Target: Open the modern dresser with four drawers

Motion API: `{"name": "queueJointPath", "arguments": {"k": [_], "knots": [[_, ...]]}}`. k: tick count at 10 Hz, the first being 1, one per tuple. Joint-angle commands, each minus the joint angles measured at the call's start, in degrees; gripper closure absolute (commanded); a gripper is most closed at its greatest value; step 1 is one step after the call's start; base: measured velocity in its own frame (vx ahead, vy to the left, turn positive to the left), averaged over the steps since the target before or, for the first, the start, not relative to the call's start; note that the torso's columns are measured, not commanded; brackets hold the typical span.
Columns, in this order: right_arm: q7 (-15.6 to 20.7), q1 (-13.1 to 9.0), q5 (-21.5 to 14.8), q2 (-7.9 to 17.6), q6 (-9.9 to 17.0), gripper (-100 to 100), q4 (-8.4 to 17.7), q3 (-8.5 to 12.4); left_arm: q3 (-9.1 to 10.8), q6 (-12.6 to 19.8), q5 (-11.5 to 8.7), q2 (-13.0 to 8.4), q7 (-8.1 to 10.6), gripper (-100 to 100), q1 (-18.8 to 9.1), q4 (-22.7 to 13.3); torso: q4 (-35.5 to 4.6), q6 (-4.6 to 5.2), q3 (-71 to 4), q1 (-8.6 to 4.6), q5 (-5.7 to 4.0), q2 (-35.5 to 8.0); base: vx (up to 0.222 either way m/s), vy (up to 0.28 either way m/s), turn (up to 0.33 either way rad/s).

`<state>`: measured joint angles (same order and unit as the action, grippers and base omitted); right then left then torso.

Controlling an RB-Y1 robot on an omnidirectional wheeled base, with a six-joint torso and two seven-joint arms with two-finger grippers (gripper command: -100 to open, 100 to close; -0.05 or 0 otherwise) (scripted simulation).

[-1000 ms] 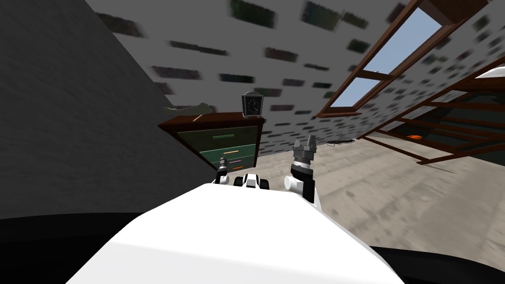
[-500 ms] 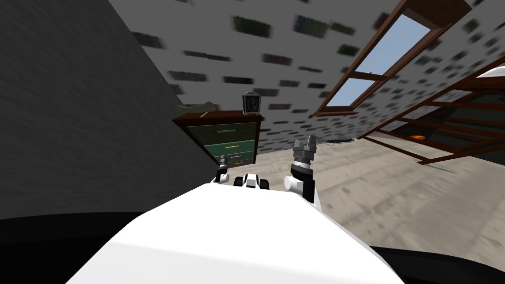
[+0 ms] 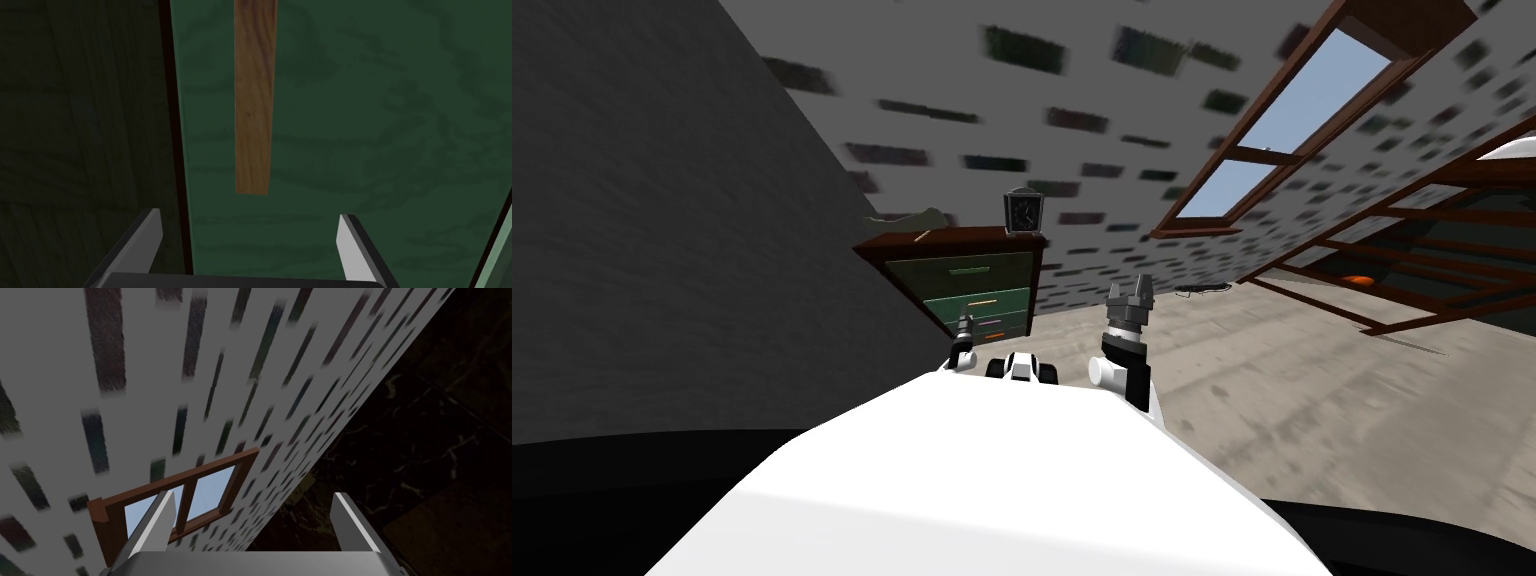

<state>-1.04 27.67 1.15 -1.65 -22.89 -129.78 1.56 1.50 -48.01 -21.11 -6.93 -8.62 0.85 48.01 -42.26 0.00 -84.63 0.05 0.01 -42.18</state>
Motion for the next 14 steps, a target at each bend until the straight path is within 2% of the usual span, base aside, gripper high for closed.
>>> {"name": "queueJointPath", "arguments": {"k": [1,2,3,9,10,14], "knots": [[0.00,-0.01,0.00,-0.01,0.00,0,0.00,-0.01,0.49,1.70,-0.14,-0.47,-0.04,-100,-1.20,0.43,-0.09,0.00,0.22,-0.12,-0.02,-0.39,0.061,0.016,0.023],[0.00,-0.02,0.00,-0.01,0.00,0,0.00,-0.01,0.22,0.62,-0.05,-0.35,0.11,-100,-0.64,0.03,-0.12,0.01,0.26,-0.14,-0.04,-0.41,0.038,0.010,0.004],[0.00,-0.03,0.00,-0.01,0.00,0,0.01,-0.01,0.25,0.80,-0.06,-0.40,0.14,100,-0.73,0.04,-0.09,0.00,0.22,-0.13,-0.03,-0.36,0.007,0.002,-0.001],[0.00,-0.06,0.00,-0.02,0.01,0,0.01,-0.02,-0.04,2.17,0.06,-0.56,0.13,100,-0.87,1.19,-0.05,0.00,0.11,-0.05,0.00,-0.17,-0.163,-0.050,0.025],[0.00,-0.04,0.00,-0.01,0.01,0,0.01,-0.02,0.18,2.37,0.03,-0.61,0.10,-100,-1.09,0.96,0.05,0.01,-0.14,0.02,0.01,0.26,0.058,0.004,-0.023],[0.00,0.00,0.00,0.00,0.00,0,0.00,0.00,0.55,2.67,0.01,-0.67,0.05,-100,-1.52,0.45,0.01,0.00,-0.02,0.00,0.01,0.02,0.160,0.031,-0.013]]}}
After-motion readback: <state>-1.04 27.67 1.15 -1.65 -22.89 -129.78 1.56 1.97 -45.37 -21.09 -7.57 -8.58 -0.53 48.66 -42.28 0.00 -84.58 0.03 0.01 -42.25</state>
